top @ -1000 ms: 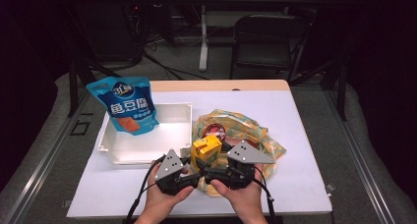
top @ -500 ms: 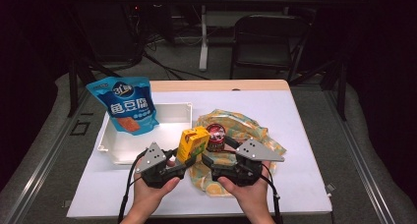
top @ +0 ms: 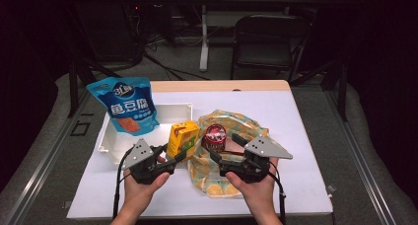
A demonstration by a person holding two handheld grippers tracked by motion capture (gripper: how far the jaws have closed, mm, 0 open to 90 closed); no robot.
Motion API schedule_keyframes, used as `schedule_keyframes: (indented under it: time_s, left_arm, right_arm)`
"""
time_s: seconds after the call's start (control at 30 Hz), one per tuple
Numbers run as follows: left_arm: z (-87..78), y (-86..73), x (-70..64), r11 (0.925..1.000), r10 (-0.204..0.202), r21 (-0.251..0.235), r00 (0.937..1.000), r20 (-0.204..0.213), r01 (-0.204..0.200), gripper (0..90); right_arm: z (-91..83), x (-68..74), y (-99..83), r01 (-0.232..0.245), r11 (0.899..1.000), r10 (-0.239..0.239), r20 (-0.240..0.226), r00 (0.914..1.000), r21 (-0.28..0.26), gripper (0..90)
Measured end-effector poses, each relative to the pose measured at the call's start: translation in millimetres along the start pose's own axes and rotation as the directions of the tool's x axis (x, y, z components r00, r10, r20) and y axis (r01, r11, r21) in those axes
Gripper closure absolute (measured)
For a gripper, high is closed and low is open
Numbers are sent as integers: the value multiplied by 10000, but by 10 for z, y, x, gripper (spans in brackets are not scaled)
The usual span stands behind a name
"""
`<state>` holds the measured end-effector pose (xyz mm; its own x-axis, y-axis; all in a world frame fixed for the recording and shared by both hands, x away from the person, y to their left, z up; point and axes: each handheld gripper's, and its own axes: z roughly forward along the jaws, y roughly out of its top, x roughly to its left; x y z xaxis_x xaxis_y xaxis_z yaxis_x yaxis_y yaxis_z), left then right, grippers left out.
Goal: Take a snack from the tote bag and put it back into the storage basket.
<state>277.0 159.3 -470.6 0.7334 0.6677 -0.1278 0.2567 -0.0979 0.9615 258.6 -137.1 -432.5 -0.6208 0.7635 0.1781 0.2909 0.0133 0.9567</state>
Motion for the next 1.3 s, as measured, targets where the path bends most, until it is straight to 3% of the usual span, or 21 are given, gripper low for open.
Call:
schedule_keyframes:
  time_s: [0.07,0.13,0.3,0.33,0.37,0.47,0.67,0.97,1.07,1.13,1.3]
  left_arm:
    - [-12,-5,28,10000,-70,-71,9998,-161,69,512]
    - [-29,-9,79,9999,-157,-52,9999,9,157,513]
    - [-59,-49,189,9991,-355,-242,9990,-288,348,515]
    - [-60,-64,206,9987,-424,-301,9977,-525,409,515]
    - [-66,-78,244,9985,-481,-268,9980,-406,471,517]
    - [-66,-144,344,9973,-690,-275,9960,-564,675,517]
    - [28,-350,573,9912,-1318,-300,9858,-1044,1293,518]
    - [263,-484,731,9948,-976,90,9770,-1897,1012,519]
    - [354,-527,794,9927,-1110,219,9713,-2105,1182,520]
    - [427,-579,849,9898,-1239,396,9638,-2359,1369,520]
    - [509,-662,879,9891,-1079,687,9585,-2640,1303,520]
  right_arm:
    - [6,-18,-10,-51,10000,50,72,10000,33,160]
    - [8,-21,-13,-58,10000,57,108,9999,48,161]
    - [25,-46,-36,-87,9999,85,212,9997,88,164]
    - [25,-46,-36,-87,9999,85,212,9997,88,164]
    - [25,-50,-38,-110,9999,108,235,9997,100,164]
    - [25,-60,-43,-111,9998,107,258,9996,139,165]
    - [59,-63,-77,-89,9997,82,309,9995,237,167]
    - [99,-74,-129,-151,9993,138,377,9992,344,170]
    - [106,-79,-151,-146,9990,128,413,9991,432,172]
    - [109,-86,-165,-180,9989,161,432,9989,440,173]
    - [99,-114,-173,-184,9989,163,508,9986,423,174]
